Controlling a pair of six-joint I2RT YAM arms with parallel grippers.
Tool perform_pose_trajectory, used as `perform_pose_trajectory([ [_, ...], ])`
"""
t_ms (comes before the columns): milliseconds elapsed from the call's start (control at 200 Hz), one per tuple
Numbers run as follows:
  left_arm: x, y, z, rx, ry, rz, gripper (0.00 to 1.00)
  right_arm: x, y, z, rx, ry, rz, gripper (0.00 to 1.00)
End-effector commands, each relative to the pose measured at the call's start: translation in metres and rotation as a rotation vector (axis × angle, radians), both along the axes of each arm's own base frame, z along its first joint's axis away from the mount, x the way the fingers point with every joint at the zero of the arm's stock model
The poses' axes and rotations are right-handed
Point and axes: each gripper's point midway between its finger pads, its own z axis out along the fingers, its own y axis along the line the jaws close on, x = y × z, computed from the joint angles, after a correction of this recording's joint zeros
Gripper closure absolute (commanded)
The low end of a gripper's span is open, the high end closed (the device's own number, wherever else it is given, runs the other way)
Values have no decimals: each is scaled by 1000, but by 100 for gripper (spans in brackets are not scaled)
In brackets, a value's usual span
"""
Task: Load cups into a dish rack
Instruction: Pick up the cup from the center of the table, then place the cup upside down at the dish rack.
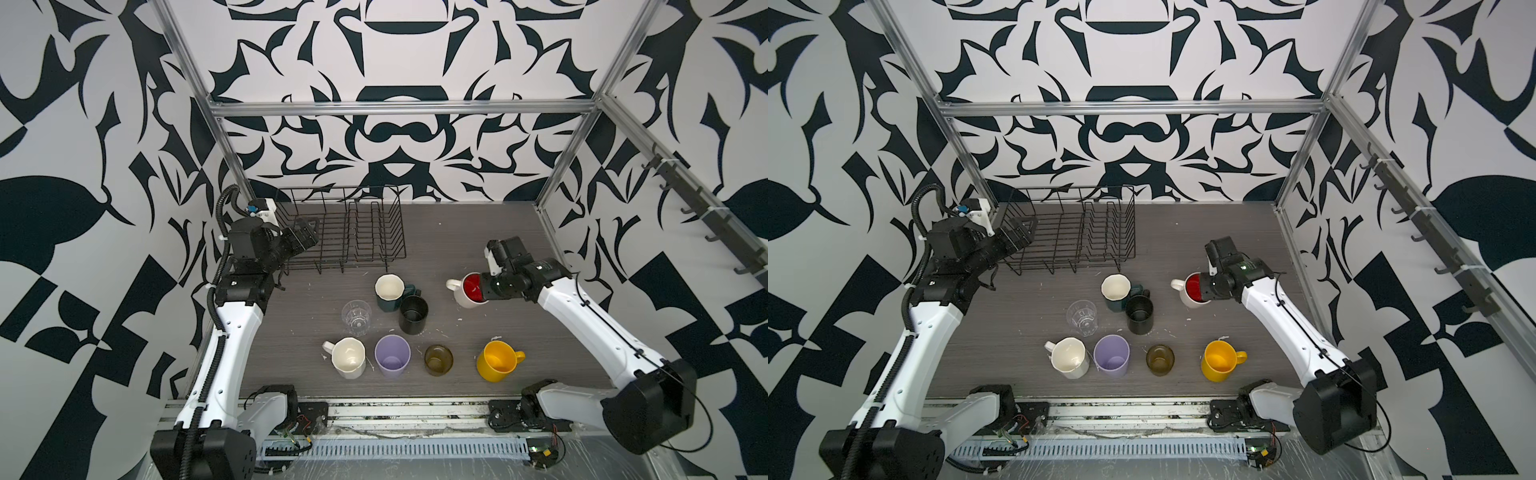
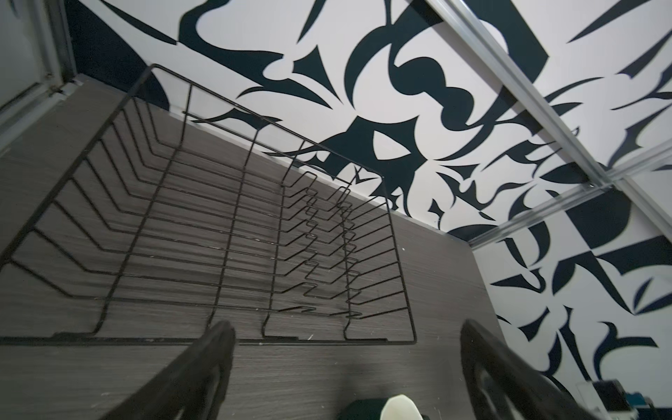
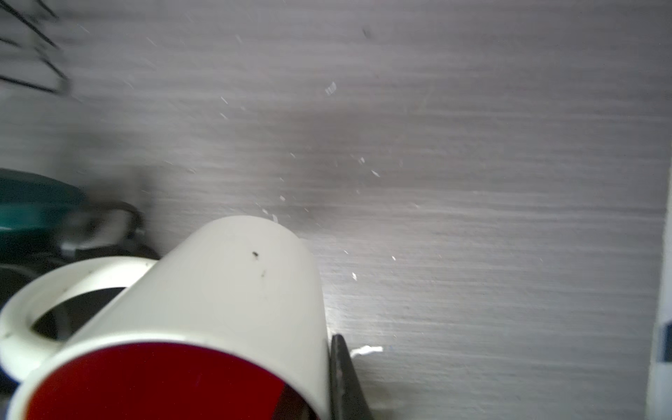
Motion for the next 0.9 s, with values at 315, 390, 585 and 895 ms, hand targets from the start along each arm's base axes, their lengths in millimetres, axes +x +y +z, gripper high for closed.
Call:
perform_pose_trajectory([
  [315,-9,-37,6,-40,-419,-239,1,44,101,143,647,-289,202,100],
  [390,-16,-42,7,-12,-545,-269,1,46,110,149,699,-279,228,100],
  [585,-40,-76,6,135,-826,-397,1,47,128,165,806,-259,300,100],
  [895,-59,-122,-2,214,-972,-587,1,34,161,184,901,-235,421,100],
])
